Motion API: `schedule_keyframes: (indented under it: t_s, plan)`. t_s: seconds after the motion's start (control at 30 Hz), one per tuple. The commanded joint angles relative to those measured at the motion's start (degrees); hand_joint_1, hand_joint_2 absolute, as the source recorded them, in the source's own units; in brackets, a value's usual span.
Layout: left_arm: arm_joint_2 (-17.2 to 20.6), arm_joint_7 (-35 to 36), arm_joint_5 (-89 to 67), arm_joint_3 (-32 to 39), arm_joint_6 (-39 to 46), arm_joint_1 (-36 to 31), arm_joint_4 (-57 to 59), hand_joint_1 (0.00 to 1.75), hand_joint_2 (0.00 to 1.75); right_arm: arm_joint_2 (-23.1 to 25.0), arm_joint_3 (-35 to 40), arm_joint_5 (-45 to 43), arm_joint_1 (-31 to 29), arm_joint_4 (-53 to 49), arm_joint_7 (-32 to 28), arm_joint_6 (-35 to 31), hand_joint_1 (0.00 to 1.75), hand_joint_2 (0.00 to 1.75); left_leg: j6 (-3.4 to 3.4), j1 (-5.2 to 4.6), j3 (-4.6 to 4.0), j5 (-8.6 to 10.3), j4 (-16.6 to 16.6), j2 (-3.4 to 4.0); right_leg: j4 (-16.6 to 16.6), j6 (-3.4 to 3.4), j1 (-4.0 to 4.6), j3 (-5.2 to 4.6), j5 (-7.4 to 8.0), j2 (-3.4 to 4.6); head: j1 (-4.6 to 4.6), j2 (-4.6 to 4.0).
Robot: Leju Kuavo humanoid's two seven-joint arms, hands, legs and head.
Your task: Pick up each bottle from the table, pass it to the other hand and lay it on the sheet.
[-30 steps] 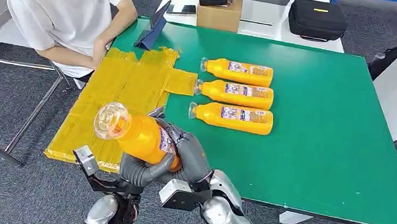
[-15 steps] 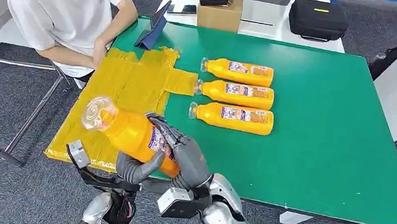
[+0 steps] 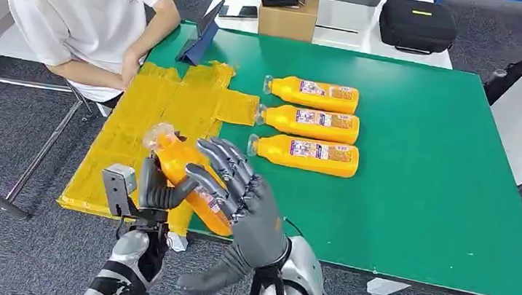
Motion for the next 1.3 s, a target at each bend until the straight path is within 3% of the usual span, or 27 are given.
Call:
schedule_keyframes:
  t_s: [0.03,0.27,0.33,0.37,0.43,0.6,0.63,0.67,0.73,0.8,0.83,0.93,1.07,1.13,1.17,1.2,1.27,1.3]
  plan:
    - [4.9,-0.1,-13.6,3.9,9.6,-7.4,11.0,1.75,1.75,-5.1,2.4,-3.6,0.0,-7.2,-1.3,-1.9,0.00,0.00,-0.06,0.04,0.36,-0.10,-0.1,0.10,-0.1,-0.11,0.06,0.36,-0.08,0.02,0.00,0.00]
    - [5.3,0.9,-19.0,5.0,11.4,-10.2,13.6,1.75,1.75,-4.4,0.6,-5.5,0.0,-6.8,-2.6,0.3,0.00,0.00,-0.07,0.04,0.32,-0.06,-0.1,0.05,-0.1,-0.11,0.06,0.32,-0.06,-0.02,0.00,0.00]
    - [4.7,2.4,-18.6,5.5,8.3,-12.0,15.3,1.75,1.75,-4.1,0.6,-4.6,0.1,-6.4,-3.0,0.1,0.00,0.00,-0.07,0.04,0.39,-0.09,-0.1,0.14,-0.1,-0.12,0.06,0.38,-0.06,0.06,-0.02,0.00]
    - [3.8,3.1,-13.3,6.6,-0.5,-12.9,15.3,1.75,1.75,-4.1,0.5,-5.6,0.2,-6.6,-3.4,0.6,0.00,0.00,-0.06,0.05,0.31,-0.08,0.0,0.09,-0.1,-0.11,0.07,0.32,-0.06,0.00,-0.02,0.00]
    - [2.3,5.8,-5.2,7.8,-10.0,-13.7,14.5,1.75,1.75,-3.9,-0.2,-6.5,0.5,-6.2,-3.8,0.9,0.00,0.00,-0.06,0.06,0.33,-0.09,0.0,0.01,0.0,-0.11,0.08,0.35,-0.11,-0.10,0.00,0.00]
    - [1.5,8.3,3.5,6.8,-15.6,-13.2,10.8,1.75,1.75,-3.8,-1.3,-9.7,0.8,-6.1,-4.6,2.8,0.00,0.00,-0.04,0.03,0.27,-0.08,0.0,0.00,0.0,-0.09,0.05,0.28,-0.10,-0.09,-0.02,0.00]
    - [1.7,8.0,4.5,6.3,-14.3,-13.3,9.9,1.75,1.75,-3.9,-1.4,-10.0,0.7,-6.1,-4.6,2.9,0.00,0.00,-0.05,0.03,0.31,-0.11,0.0,-0.02,0.0,-0.09,0.05,0.34,-0.14,-0.12,0.00,0.00]
    - [2.0,4.3,-0.2,5.1,-5.8,-13.2,7.6,1.75,1.75,-3.6,-1.7,-11.7,0.7,-6.1,-4.6,3.9,0.00,0.00,-0.06,0.06,0.34,-0.13,0.0,0.01,0.0,-0.10,0.08,0.38,-0.13,-0.08,0.00,0.00]
    - [2.1,5.0,2.2,4.8,-7.3,-12.6,2.8,1.75,1.75,-3.7,-2.2,-13.2,0.3,-6.4,-4.6,4.4,0.00,0.00,-0.07,0.05,0.20,-0.10,0.0,0.03,0.0,-0.10,0.07,0.23,-0.10,-0.05,0.00,0.00]
    - [2.9,6.6,-0.2,3.7,-2.9,-13.3,1.1,1.48,1.75,-3.8,-2.9,-14.3,0.7,-6.6,-4.6,4.3,0.00,0.00,-0.11,0.09,0.32,-0.20,0.1,0.05,0.1,-0.16,0.12,0.36,-0.20,-0.07,0.00,0.00]
    - [3.3,6.4,-1.5,3.7,-0.9,-13.8,1.2,1.75,1.75,-3.8,-3.4,-15.0,0.8,-6.4,-4.6,4.9,0.00,0.00,-0.12,0.10,0.41,-0.25,0.1,0.05,0.1,-0.19,0.13,0.43,-0.26,-0.09,-0.02,0.00]
    - [5.1,3.5,-10.3,3.0,9.3,-15.8,3.9,1.75,1.75,-2.1,-3.8,-14.5,-0.3,-4.5,-4.6,6.2,0.00,0.00,-0.10,0.10,0.23,-0.12,0.1,-0.11,0.1,-0.15,0.13,0.30,-0.16,-0.18,0.00,0.00]
    - [5.2,3.3,-10.4,3.4,9.1,-15.9,4.4,1.75,1.75,-1.0,-3.9,-14.2,-0.8,-3.9,-4.6,6.4,0.00,0.00,-0.10,0.08,0.28,-0.12,0.0,0.17,0.0,-0.15,0.12,0.26,-0.10,0.08,0.00,0.00]
    - [6.4,1.4,-23.0,2.1,23.8,-17.0,7.2,1.75,1.75,-0.4,-3.6,-13.5,-1.0,-3.3,-4.5,6.7,0.00,0.00,-0.10,0.06,0.30,-0.12,0.0,0.09,0.0,-0.14,0.10,0.30,-0.14,-0.02,0.00,0.00]
    - [6.0,1.2,-32.9,7.5,26.1,-16.9,5.7,1.75,1.75,-0.3,-3.3,-13.4,-1.2,-3.2,-4.5,6.6,0.00,0.00,-0.12,0.11,0.32,-0.14,0.0,0.02,0.0,-0.16,0.15,0.36,-0.16,-0.08,0.00,0.00]
    - [2.0,-1.4,-51.9,16.7,26.1,-17.0,4.8,1.75,1.75,-0.6,-3.0,-13.7,-1.5,-3.1,-4.5,6.6,0.00,0.00,-0.07,0.04,0.17,-0.04,0.0,0.01,0.0,-0.09,0.08,0.19,-0.07,-0.02,0.00,0.00]
    - [3.9,-1.7,-39.6,12.1,21.7,-18.8,10.3,1.75,1.75,-0.5,-3.6,-14.2,-1.2,-3.2,-4.5,6.2,0.00,0.00,-0.06,0.06,0.17,-0.08,0.0,0.25,0.0,-0.08,0.09,0.14,-0.02,0.19,-0.02,0.00]
    - [4.0,-0.8,-33.2,9.9,15.3,-18.6,9.9,1.75,1.75,-0.6,-4.1,-14.8,-1.0,-3.4,-4.6,6.7,0.00,0.00,-0.08,0.07,0.32,-0.14,0.0,0.29,0.0,-0.11,0.10,0.29,-0.08,0.19,-0.02,0.00]
